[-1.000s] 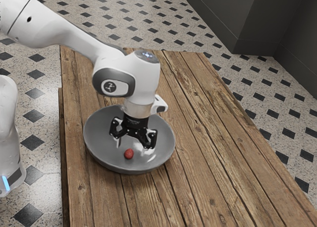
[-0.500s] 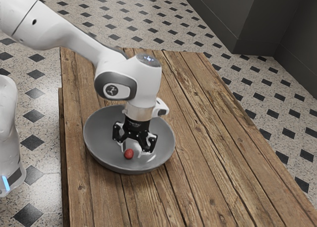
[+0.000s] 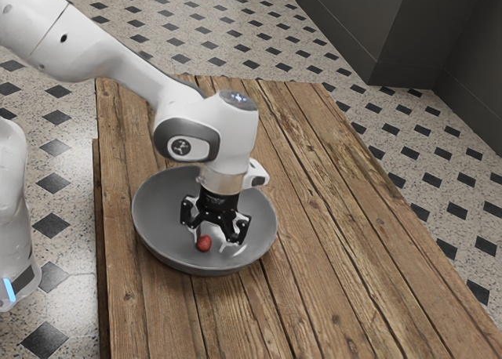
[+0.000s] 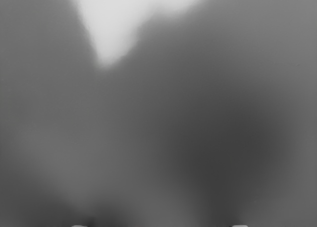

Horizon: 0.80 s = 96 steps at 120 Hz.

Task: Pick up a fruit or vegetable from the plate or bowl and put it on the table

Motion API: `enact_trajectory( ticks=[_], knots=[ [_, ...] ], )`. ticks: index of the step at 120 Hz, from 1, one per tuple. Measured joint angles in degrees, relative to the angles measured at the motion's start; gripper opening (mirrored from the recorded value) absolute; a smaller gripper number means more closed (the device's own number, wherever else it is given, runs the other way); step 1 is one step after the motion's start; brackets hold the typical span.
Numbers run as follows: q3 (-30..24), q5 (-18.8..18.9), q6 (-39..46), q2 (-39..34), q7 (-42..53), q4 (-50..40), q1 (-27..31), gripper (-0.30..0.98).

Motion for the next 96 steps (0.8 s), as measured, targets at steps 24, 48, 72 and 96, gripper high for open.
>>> enact_trajectory(
  ticks=[24, 48, 72, 96],
  knots=[
    [-0.31, -0.08, 0.41, 0.23, 0.16, 0.00, 0.41, 0.58],
    [-0.60, 0.04, 0.62, -0.26, -0.03, 0.00, 0.47, 0.38],
    [-0.62, 0.06, 0.69, -0.78, -0.21, 0.01, 0.28, 0.24],
    [-0.68, -0.18, 0.94, -0.82, -0.37, 0.08, -0.05, 0.23]
  ],
)
